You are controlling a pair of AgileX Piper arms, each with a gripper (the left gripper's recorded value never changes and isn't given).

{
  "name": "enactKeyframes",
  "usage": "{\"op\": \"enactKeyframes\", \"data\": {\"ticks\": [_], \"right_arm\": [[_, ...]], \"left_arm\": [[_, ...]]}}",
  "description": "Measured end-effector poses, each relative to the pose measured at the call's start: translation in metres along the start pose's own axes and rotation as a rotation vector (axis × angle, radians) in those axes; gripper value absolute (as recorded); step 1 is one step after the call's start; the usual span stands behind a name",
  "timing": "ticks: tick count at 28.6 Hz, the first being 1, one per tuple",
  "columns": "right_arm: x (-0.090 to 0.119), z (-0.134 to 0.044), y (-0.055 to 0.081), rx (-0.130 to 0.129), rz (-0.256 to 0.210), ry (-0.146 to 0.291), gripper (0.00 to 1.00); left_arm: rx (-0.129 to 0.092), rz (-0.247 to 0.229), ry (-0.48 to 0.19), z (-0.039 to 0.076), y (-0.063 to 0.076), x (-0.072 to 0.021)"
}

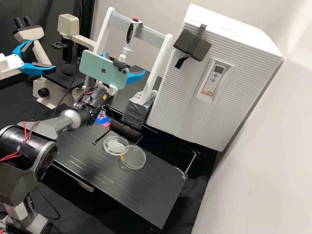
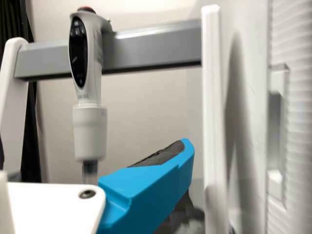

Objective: Use the pipette

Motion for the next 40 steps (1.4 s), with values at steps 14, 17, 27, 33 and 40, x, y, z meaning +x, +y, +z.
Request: {"op": "enactKeyframes", "data": {"ticks": [14, 17, 27, 33, 40], "right_arm": [[0.049, -0.006, -0.005, -0.035, -0.030, -0.093, 0.00], [0.049, -0.006, -0.005, -0.037, -0.030, -0.093, 0.00], [0.051, -0.013, -0.003, -0.051, -0.020, -0.083, 0.00], [0.051, -0.016, -0.006, -0.088, -0.028, -0.075, 0.00], [0.053, -0.020, -0.002, -0.083, -0.013, -0.067, 0.00]], "left_arm": [[0.008, -0.015, 0.030, -0.008, -0.005, 0.0019], [0.008, -0.019, 0.030, -0.008, -0.006, 0.0028], [0.008, -0.020, 0.030, -0.008, -0.006, 0.0027], [0.008, -0.020, 0.030, -0.008, -0.006, 0.0027], [0.008, -0.020, 0.030, -0.008, -0.006, 0.0027]]}}
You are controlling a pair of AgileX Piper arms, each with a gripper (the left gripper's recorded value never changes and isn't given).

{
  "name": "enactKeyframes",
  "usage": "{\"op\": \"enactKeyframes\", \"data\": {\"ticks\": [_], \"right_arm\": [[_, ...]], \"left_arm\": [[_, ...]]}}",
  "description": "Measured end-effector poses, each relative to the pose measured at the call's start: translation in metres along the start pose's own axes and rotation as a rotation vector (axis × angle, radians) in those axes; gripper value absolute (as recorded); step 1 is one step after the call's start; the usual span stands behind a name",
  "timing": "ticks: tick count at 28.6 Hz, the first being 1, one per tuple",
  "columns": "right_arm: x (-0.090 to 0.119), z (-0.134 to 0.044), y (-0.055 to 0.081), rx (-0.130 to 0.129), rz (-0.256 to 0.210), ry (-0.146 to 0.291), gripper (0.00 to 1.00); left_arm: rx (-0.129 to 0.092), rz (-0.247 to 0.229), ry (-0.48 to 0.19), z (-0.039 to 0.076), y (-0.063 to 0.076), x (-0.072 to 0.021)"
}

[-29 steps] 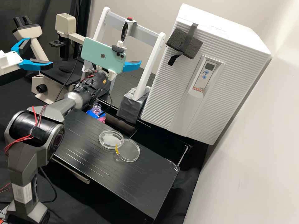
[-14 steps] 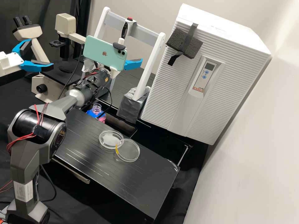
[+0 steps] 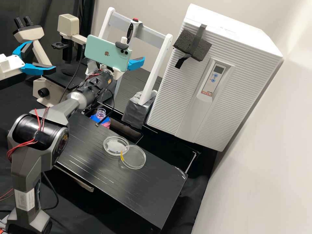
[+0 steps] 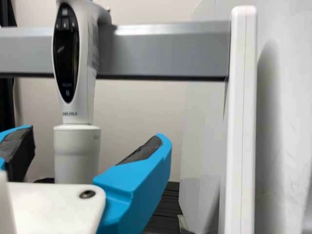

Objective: Use the pipette

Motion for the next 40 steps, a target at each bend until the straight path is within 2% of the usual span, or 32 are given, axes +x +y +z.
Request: {"op": "enactKeyframes", "data": {"ticks": [6, 12, 18, 32, 33, 40], "right_arm": [[0.0001, -0.0002, 0.0002, -0.001, 0.001, 0.001, 0.00], [0.0007, -0.0018, 0.0019, -0.019, 0.005, 0.004, 0.00], [0.0003, -0.0040, -0.0008, -0.001, -0.004, 0.002, 0.00], [0.0012, -0.0039, -0.0045, -0.008, -0.013, 0.001, 0.00], [0.0012, -0.0038, -0.0046, -0.008, -0.014, 0.000, 0.00], [0.0012, -0.0038, -0.0047, -0.008, -0.015, 0.000, 0.00]], "left_arm": [[0.000, 0.000, 0.000, 0.0000, 0.0000, 0.0000], [-0.007, 0.000, 0.000, 0.0000, 0.0000, 0.0000], [-0.009, 0.000, 0.001, -0.0005, 0.0001, 0.0000], [-0.013, 0.000, 0.002, -0.0010, 0.0001, 0.0001], [-0.019, 0.000, 0.002, -0.0010, 0.0001, 0.0001], [-0.028, 0.001, 0.008, -0.0027, 0.0003, 0.0001]]}}
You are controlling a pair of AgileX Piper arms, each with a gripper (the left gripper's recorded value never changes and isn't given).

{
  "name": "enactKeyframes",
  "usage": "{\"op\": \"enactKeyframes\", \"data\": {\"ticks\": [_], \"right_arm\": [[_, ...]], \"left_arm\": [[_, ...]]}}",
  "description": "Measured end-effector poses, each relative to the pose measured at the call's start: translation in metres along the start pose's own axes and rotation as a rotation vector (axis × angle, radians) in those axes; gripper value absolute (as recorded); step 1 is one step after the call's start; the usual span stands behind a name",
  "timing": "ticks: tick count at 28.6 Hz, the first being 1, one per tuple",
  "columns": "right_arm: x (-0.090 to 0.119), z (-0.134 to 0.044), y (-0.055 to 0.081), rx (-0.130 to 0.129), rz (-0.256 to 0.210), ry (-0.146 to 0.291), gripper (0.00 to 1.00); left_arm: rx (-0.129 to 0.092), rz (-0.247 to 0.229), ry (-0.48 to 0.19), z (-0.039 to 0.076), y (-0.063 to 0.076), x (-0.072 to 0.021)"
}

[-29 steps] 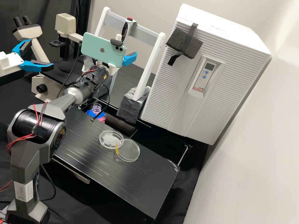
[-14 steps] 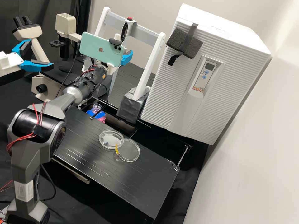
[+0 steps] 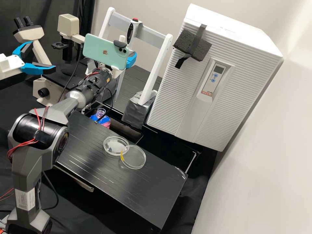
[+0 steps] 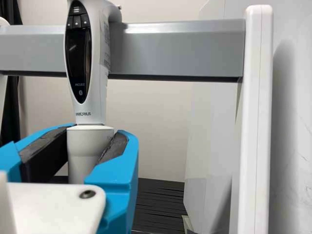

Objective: Use the pipette

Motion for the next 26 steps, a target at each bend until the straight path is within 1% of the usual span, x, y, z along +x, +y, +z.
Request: {"op": "enactKeyframes", "data": {"ticks": [4, 16, 19, 21, 22, 26], "right_arm": [[0.0000, 0.0001, -0.0001, 0.000, -0.001, -0.001, 0.00], [-0.0003, -0.0017, -0.0019, 0.005, -0.005, 0.002, 0.00], [-0.0007, -0.0019, -0.0010, 0.003, -0.002, 0.000, 0.00], [-0.0007, -0.0017, -0.0009, 0.007, -0.001, -0.003, 0.00], [-0.0007, -0.0017, -0.0009, 0.005, -0.001, -0.003, 0.00], [-0.0019, -0.0034, 0.0011, 0.006, 0.003, 0.001, 0.00]], "left_arm": [[-0.012, 0.000, 0.000, 0.0000, 0.0000, 0.0000], [-0.013, 0.001, 0.004, -0.0011, 0.0001, 0.0001], [-0.015, 0.001, 0.004, -0.0011, 0.0001, 0.0001], [-0.015, 0.001, 0.004, -0.0011, 0.0001, 0.0001], [-0.018, 0.001, 0.004, -0.0011, 0.0001, 0.0001], [-0.018, 0.001, 0.004, -0.0011, 0.0001, 0.0001]]}}
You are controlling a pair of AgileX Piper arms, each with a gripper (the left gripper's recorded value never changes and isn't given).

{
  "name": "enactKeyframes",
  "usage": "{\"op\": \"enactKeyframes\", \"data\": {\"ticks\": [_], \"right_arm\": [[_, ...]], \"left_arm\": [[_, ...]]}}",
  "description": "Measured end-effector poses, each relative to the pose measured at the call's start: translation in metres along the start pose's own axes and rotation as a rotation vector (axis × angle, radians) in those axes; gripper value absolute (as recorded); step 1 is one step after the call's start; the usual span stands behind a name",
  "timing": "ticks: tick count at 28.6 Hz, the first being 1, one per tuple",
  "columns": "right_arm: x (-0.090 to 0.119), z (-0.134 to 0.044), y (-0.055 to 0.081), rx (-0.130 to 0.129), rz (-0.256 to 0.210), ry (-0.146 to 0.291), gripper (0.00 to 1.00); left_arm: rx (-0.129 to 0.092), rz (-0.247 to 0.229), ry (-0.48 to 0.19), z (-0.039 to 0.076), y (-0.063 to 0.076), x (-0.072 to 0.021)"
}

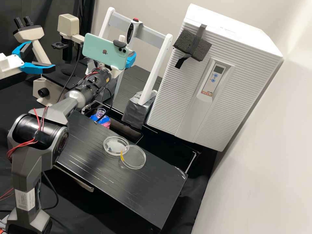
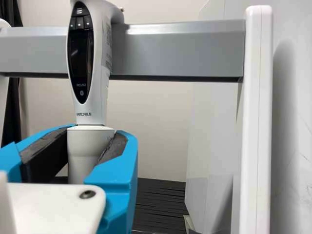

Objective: Use the pipette

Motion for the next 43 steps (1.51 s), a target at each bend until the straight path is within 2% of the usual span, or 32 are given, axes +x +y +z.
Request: {"op": "enactKeyframes", "data": {"ticks": [14, 16, 19, 23, 29, 33, 39, 41, 43], "right_arm": [[-0.013, -0.020, 0.024, 0.008, 0.069, 0.057, 0.00], [-0.020, -0.021, 0.025, 0.009, 0.102, 0.074, 0.00], [-0.030, -0.018, 0.020, 0.015, 0.126, 0.081, 0.00], [-0.046, -0.013, 0.012, 0.058, 0.127, 0.077, 0.00], [-0.065, -0.004, -0.003, 0.124, 0.144, 0.062, 0.00], [-0.074, -0.002, -0.013, 0.132, 0.148, 0.067, 0.00], [-0.085, 0.002, -0.028, 0.154, 0.160, 0.060, 0.00], [-0.086, 0.004, -0.030, 0.154, 0.176, 0.062, 0.00], [-0.087, 0.006, -0.033, 0.150, 0.196, 0.069, 0.00]], "left_arm": [[0.000, -0.003, 0.000, 0.000, -0.001, 0.0002], [-0.015, -0.007, 0.001, 0.000, -0.002, 0.0007], [-0.023, -0.025, 0.004, -0.001, -0.007, 0.0021], [-0.025, -0.067, 0.005, -0.001, -0.020, 0.0055], [-0.034, -0.142, -0.041, 0.013, -0.041, 0.0122], [-0.053, -0.181, -0.073, 0.020, -0.052, 0.0127], [-0.115, -0.243, -0.107, 0.027, -0.069, 0.0125], [-0.125, -0.265, -0.110, 0.028, -0.074, 0.0103], [-0.123, -0.287, -0.115, 0.029, -0.080, 0.0083]]}}
